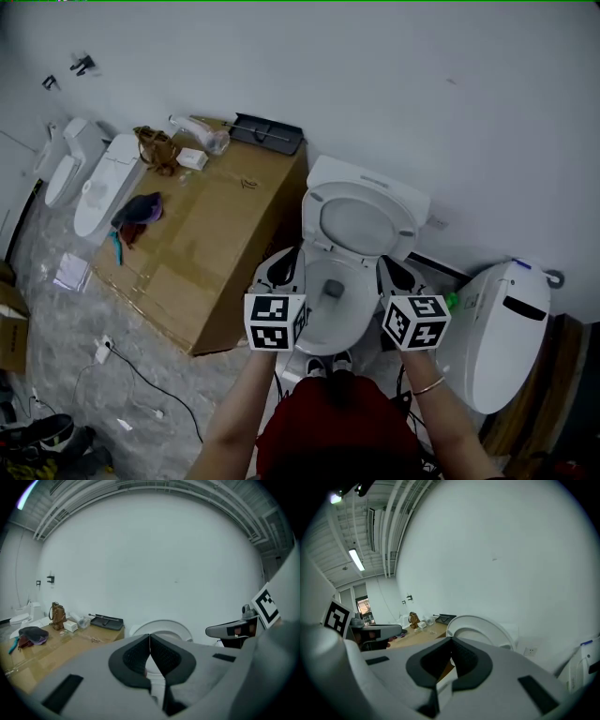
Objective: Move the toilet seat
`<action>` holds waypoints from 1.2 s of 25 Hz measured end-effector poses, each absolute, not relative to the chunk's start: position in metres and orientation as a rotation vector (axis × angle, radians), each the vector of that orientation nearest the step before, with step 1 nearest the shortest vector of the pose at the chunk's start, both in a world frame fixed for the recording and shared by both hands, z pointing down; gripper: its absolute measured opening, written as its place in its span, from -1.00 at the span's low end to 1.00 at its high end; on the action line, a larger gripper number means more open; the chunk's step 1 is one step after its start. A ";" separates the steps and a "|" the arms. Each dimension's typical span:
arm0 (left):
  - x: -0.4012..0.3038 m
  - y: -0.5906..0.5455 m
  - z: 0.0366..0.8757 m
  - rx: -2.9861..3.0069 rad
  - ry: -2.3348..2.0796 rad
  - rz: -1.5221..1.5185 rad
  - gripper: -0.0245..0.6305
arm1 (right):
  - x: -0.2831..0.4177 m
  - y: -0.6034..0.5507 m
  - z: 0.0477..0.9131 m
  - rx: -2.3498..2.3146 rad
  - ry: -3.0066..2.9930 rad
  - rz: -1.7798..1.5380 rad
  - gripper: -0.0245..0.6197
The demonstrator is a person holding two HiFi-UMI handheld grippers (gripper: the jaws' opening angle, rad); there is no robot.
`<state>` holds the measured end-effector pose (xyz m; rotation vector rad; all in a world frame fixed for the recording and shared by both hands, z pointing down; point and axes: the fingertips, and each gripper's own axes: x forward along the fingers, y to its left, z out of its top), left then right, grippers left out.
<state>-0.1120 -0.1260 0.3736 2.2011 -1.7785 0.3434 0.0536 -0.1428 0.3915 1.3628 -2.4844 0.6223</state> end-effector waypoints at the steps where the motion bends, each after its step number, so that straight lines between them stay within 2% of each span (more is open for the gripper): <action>1: -0.115 -0.120 0.372 2.192 -1.788 0.333 -0.84 | 0.052 -0.138 0.389 1.354 -2.490 0.616 -0.87; 11: -0.139 -0.067 0.364 2.152 -1.856 0.332 -0.84 | 0.042 -0.100 0.376 1.337 -2.504 0.595 -0.88; 30: -0.144 -0.021 0.357 2.164 -1.867 0.309 -0.84 | 0.029 -0.059 0.368 1.320 -2.530 0.558 -0.88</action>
